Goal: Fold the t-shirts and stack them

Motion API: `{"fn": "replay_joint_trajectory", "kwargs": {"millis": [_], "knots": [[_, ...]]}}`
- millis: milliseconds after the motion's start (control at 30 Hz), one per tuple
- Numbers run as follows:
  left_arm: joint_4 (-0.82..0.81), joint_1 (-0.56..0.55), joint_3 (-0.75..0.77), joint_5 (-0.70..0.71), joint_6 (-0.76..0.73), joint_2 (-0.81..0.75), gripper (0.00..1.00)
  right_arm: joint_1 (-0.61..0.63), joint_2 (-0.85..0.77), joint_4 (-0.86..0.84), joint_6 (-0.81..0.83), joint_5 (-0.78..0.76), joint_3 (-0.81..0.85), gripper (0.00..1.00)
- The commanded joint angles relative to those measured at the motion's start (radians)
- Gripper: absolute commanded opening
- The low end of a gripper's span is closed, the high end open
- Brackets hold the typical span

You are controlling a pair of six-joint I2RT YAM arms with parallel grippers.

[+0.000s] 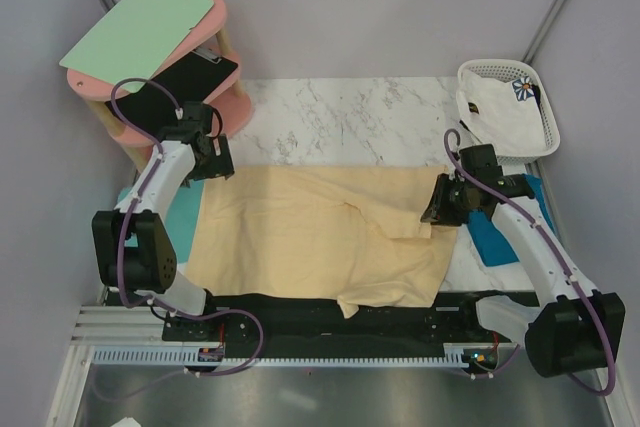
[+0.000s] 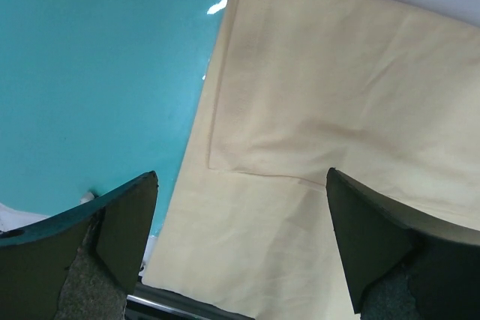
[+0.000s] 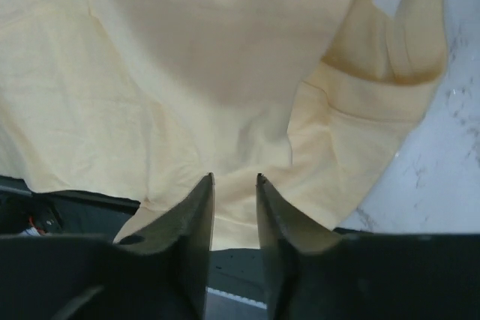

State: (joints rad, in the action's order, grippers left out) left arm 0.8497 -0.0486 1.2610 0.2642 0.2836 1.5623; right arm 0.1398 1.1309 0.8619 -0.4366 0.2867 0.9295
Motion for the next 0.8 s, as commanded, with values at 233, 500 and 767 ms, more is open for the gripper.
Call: {"fn": "replay_joint_trajectory", "kwargs": {"millis": [233,500,767], "knots": [[0.011,-0.112,0.092,0.056,0.032,-0.053,1.00,-0.003,-0.146,-0.063,0.041,-0.239,0.057,0.98],[0.006,-0.194,0.150,0.063,0.109,0.146,0.02,0.018,0.081,-0.332,0.071,-0.260,-0.006,0.00],[0.006,-0.201,0.198,0.052,0.150,0.312,0.02,0.116,0.461,-0.400,0.079,-0.365,0.129,0.00]]}}
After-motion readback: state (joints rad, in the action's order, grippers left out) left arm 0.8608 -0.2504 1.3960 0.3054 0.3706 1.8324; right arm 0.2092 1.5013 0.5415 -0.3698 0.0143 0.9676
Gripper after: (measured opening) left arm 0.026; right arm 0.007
